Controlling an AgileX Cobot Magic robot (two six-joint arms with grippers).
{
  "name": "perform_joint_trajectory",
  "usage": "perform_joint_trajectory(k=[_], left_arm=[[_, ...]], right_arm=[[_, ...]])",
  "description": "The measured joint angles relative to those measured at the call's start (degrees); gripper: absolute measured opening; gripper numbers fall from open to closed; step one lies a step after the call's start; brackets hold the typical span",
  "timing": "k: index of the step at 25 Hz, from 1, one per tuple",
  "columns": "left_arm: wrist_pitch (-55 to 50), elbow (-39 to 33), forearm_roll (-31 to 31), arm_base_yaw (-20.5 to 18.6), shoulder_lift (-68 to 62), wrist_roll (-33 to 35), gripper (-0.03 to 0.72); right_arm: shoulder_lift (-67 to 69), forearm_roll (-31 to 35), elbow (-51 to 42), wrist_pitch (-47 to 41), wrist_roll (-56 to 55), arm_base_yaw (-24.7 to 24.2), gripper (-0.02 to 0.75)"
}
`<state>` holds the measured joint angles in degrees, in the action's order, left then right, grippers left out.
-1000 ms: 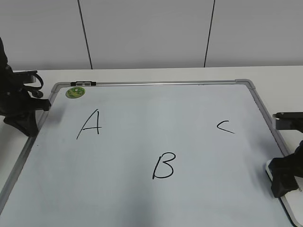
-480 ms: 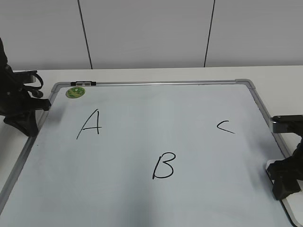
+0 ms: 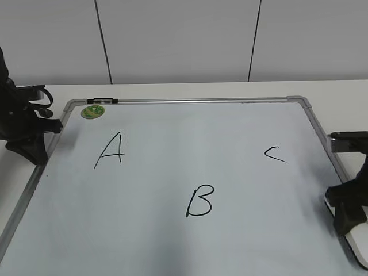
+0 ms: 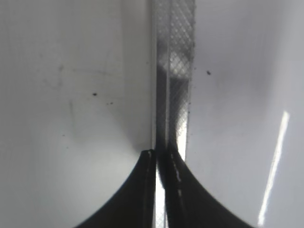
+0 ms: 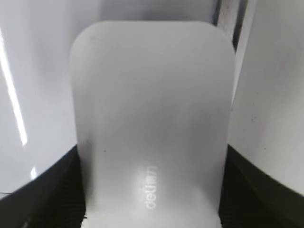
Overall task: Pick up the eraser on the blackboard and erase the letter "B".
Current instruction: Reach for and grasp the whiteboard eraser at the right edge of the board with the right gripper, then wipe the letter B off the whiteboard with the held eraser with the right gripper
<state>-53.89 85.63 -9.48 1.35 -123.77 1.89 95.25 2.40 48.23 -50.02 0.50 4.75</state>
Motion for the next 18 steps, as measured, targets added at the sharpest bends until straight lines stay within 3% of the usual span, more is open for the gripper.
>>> perform_joint_trajectory(k=[9,18], left_arm=[[0.28,0.00,-0.53,0.00,0.00,0.11,0.020],[0.28,0.00,-0.68,0.00,0.00,0.11,0.020]], right_arm=[[1.85,0.00,14.43,-8.64,-0.50,7.87,0.522],[12.43,-0.01,27.48,-13.11,-0.50,15.01,0.522]])
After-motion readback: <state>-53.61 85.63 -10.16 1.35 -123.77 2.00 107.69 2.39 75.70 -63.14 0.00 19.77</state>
